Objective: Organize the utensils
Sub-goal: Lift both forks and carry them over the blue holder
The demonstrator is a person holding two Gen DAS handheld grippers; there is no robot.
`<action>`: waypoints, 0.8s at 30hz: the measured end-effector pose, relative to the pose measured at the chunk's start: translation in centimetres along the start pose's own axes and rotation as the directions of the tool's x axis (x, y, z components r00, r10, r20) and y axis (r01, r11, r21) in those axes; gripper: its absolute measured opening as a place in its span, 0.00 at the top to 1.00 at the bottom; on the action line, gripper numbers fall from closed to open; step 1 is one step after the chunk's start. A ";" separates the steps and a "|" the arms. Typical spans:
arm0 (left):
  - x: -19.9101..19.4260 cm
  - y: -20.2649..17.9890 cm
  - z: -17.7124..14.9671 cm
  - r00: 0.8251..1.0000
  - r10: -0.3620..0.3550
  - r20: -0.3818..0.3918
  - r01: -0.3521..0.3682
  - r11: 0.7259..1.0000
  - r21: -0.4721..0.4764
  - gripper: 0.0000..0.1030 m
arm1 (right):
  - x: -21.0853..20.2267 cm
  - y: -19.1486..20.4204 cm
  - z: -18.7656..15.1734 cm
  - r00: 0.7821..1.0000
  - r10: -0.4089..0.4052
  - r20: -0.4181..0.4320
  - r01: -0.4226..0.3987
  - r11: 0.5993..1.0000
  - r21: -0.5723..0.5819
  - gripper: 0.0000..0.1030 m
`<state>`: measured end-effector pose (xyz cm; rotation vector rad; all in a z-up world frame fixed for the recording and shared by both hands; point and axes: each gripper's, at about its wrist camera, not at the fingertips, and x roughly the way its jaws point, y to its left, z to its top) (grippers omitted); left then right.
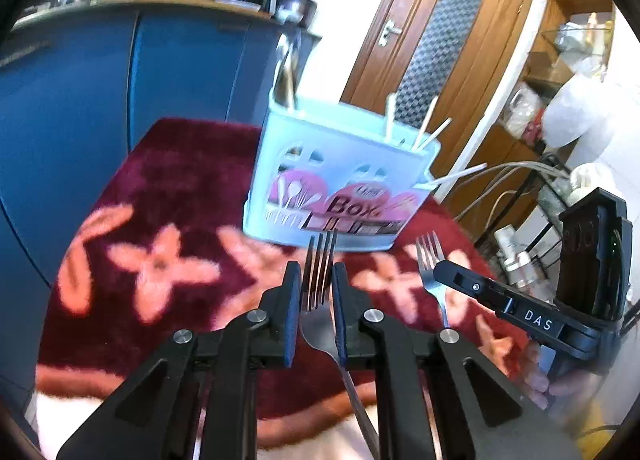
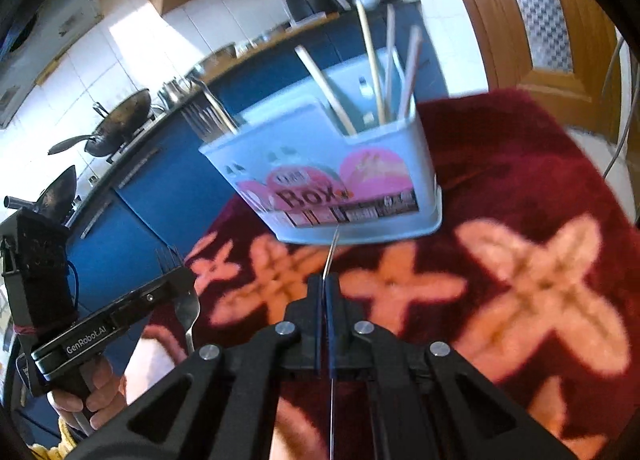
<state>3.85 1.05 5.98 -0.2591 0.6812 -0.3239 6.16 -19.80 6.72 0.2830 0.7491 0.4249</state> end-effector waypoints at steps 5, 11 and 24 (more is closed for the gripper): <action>-2.0 -1.2 0.6 0.999 -0.022 0.048 0.021 1.000 0.016 1.00 | -2.9 2.0 0.6 0.995 -0.017 0.101 0.023 0.998 -0.059 0.97; -3.7 -2.6 1.8 0.995 -0.017 0.103 0.012 0.999 0.052 1.00 | -5.7 4.0 1.9 0.977 -0.025 0.210 0.052 0.991 -0.125 0.97; -7.4 -4.6 8.9 0.942 0.092 0.324 -0.141 0.982 0.129 1.00 | -8.4 5.0 5.6 0.933 -0.042 0.358 0.102 0.984 -0.149 0.97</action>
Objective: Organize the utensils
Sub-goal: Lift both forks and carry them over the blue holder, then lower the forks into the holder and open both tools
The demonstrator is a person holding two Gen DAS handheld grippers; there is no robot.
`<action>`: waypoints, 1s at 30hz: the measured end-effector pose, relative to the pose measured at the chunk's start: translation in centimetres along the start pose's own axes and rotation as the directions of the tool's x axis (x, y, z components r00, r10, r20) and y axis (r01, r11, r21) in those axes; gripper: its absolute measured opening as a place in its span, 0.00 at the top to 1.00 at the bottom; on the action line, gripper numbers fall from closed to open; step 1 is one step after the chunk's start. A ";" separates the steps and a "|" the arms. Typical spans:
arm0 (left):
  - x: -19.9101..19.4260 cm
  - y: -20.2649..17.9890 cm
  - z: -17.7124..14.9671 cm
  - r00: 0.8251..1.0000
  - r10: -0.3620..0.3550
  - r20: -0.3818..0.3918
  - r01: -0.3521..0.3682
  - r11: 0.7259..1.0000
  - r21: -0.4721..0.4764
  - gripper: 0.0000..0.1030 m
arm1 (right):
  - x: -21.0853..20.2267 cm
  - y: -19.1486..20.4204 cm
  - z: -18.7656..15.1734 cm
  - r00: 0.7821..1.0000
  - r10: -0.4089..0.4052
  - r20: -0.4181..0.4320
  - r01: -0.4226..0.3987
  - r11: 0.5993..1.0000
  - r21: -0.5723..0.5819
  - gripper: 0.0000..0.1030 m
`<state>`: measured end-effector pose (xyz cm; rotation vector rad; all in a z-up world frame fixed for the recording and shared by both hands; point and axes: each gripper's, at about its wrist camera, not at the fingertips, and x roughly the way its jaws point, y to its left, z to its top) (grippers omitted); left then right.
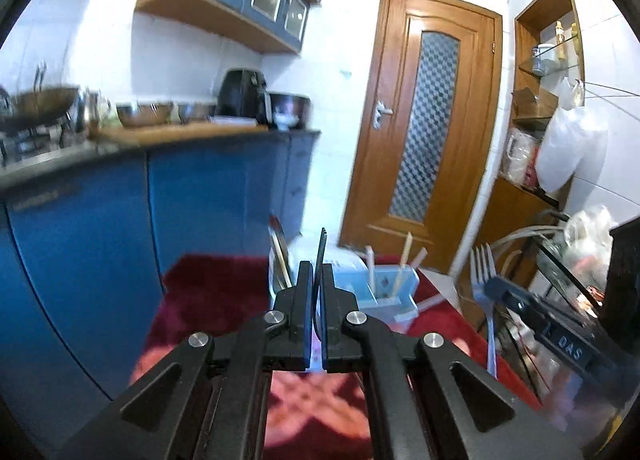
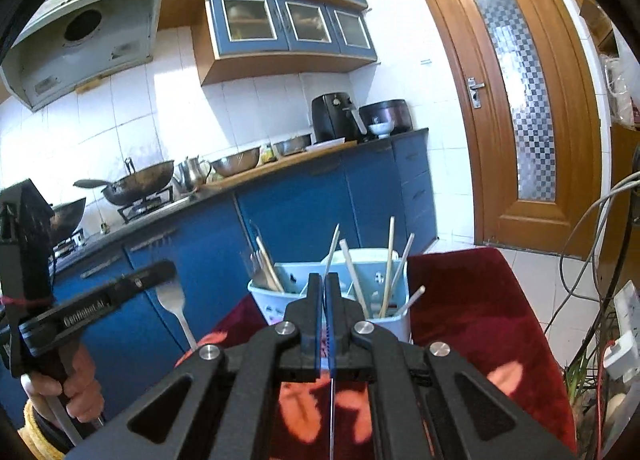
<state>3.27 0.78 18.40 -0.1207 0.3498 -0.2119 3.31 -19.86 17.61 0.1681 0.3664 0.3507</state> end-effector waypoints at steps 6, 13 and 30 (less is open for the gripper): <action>0.7 0.3 3.6 0.994 0.082 0.071 -0.083 0.996 0.024 1.00 | 1.1 -0.4 1.4 0.999 -0.011 0.037 0.011 1.000 -0.001 0.97; 3.2 0.8 7.1 0.988 0.130 0.088 -0.132 0.991 0.014 1.00 | 2.8 -1.0 2.7 0.997 -0.027 0.068 0.027 1.000 0.001 0.97; 11.2 2.1 7.9 0.965 0.233 0.123 -0.239 0.970 0.040 1.00 | 8.4 -2.9 5.2 0.982 -0.067 0.178 0.063 0.998 0.029 0.97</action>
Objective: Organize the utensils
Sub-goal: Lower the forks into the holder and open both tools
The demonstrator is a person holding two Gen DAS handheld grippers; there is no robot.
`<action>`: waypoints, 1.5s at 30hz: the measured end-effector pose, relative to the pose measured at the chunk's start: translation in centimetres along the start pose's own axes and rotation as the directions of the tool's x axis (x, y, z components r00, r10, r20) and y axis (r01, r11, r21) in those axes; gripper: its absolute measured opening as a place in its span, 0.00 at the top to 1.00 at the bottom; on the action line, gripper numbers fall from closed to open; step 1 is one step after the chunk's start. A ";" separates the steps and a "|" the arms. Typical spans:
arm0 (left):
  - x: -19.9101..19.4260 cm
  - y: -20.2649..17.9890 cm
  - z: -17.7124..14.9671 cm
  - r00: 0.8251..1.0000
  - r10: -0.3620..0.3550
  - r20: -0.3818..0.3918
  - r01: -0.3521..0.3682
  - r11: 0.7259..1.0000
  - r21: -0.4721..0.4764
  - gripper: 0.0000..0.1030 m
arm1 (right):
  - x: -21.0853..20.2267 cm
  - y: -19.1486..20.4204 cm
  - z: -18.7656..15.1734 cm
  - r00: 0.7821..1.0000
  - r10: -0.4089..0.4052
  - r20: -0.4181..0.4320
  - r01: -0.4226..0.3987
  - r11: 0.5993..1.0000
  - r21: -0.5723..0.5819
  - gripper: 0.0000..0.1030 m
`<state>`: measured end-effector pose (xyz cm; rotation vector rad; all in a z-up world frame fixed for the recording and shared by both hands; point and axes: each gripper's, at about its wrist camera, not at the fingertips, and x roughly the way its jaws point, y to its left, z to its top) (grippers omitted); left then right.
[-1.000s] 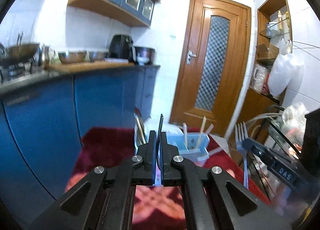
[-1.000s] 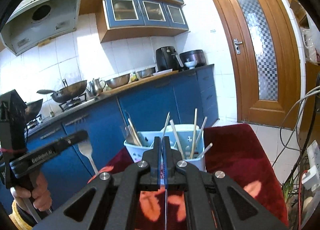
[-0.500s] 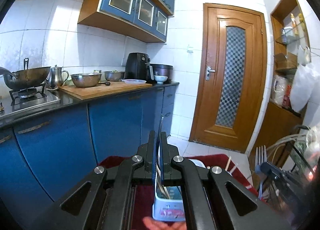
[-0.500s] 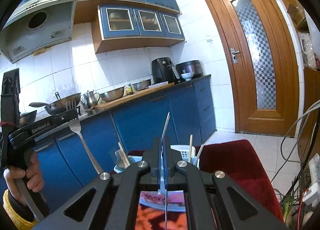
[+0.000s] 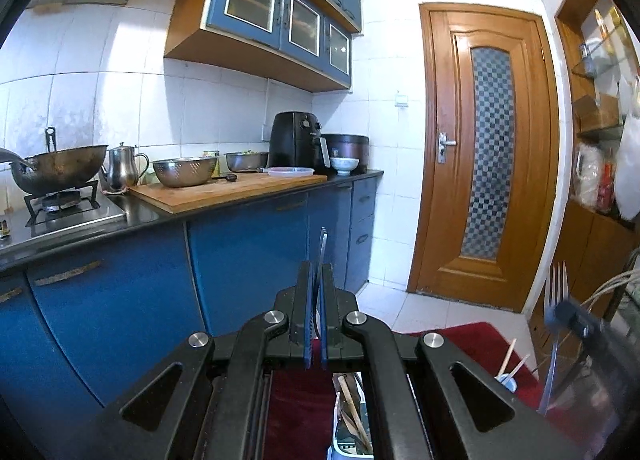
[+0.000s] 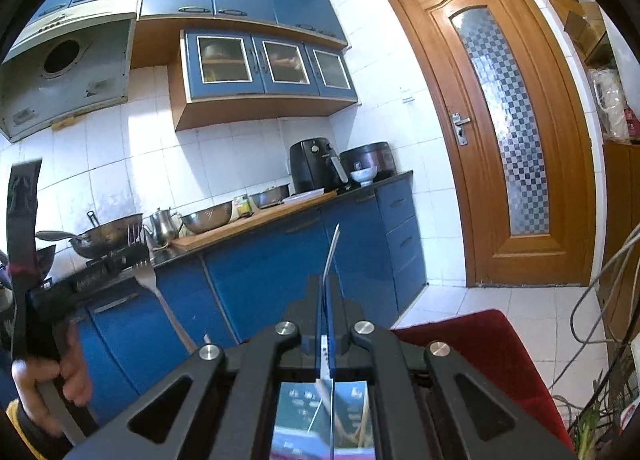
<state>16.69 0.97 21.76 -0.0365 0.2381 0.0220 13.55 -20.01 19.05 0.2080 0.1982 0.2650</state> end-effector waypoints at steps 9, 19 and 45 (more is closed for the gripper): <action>2.4 -1.6 -3.5 0.999 -0.032 -0.040 0.034 0.998 0.045 1.00 | 4.6 -0.9 -1.7 0.999 -0.032 -0.005 0.032 0.999 0.031 0.97; 3.0 -2.0 -5.4 0.992 -0.087 -0.086 0.089 0.996 0.025 0.99 | 5.3 -0.8 -4.1 0.997 -0.025 -0.067 0.023 1.000 -0.020 0.96; -6.6 -1.0 -4.2 0.987 -0.107 -0.118 0.109 0.994 0.012 0.63 | -4.1 2.2 -1.5 0.989 0.084 -0.120 -0.083 0.996 0.021 0.70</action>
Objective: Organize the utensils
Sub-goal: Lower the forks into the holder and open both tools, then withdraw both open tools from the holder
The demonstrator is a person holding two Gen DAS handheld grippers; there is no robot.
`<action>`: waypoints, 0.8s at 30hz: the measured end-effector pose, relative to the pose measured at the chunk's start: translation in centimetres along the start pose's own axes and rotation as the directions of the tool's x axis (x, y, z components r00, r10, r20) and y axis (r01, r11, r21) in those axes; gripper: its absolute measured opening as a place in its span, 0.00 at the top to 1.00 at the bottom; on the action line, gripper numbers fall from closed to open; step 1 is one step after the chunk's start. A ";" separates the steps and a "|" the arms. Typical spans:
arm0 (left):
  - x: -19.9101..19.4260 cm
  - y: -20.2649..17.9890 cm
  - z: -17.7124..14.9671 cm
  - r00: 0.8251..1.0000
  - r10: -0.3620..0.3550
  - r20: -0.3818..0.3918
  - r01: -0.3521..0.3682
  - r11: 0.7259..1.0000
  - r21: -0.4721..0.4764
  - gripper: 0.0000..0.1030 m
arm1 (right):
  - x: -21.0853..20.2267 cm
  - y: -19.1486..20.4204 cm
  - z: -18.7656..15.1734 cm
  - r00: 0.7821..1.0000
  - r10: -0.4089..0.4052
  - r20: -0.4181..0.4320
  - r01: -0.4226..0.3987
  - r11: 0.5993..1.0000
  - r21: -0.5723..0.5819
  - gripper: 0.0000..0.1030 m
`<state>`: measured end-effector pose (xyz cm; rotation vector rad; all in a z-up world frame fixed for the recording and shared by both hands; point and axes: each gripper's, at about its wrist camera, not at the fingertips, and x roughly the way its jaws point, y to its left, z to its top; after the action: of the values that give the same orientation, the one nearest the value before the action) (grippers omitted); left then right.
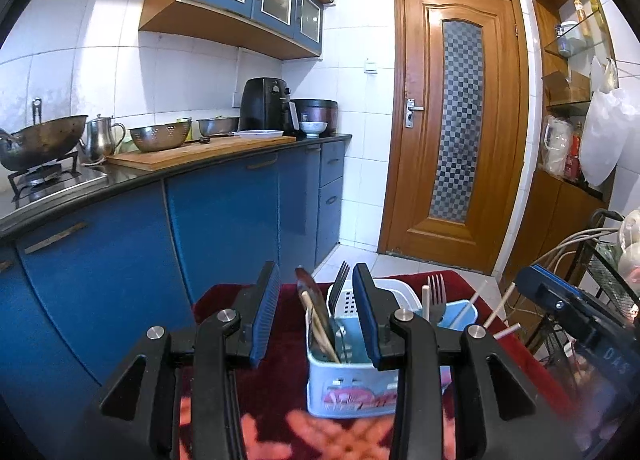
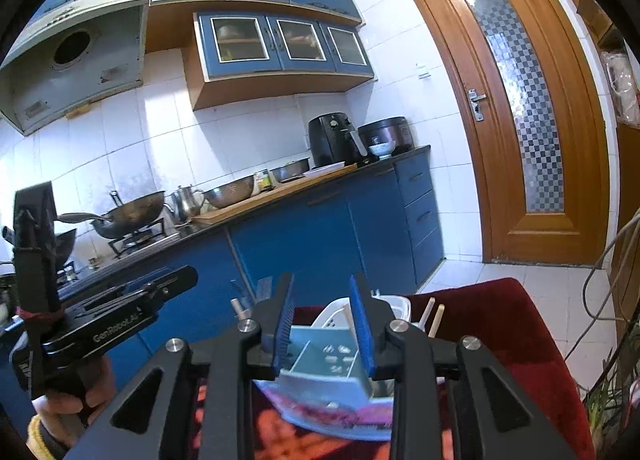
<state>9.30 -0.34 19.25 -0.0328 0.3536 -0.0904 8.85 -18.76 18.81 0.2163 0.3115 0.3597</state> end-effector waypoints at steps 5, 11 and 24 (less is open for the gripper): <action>-3.4 0.0 -0.5 1.000 0.017 -0.008 -0.016 1.000 0.025 0.63 | -2.6 1.2 -0.4 0.999 0.013 -0.032 -0.013 1.000 -0.004 0.70; -6.5 0.1 -2.2 0.998 0.002 -0.059 -0.001 1.000 0.011 0.63 | -4.9 2.3 -1.7 0.996 0.010 -0.089 -0.011 1.000 -0.014 0.70; -8.6 0.1 -9.7 0.982 -0.050 -0.180 0.038 0.997 -0.070 0.63 | -8.1 2.9 -7.8 0.984 -0.046 -0.174 0.035 0.997 -0.066 0.69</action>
<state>-2.09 0.37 13.13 -0.0982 0.5381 -0.1263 -1.85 -17.94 14.45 0.1168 0.4771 0.3482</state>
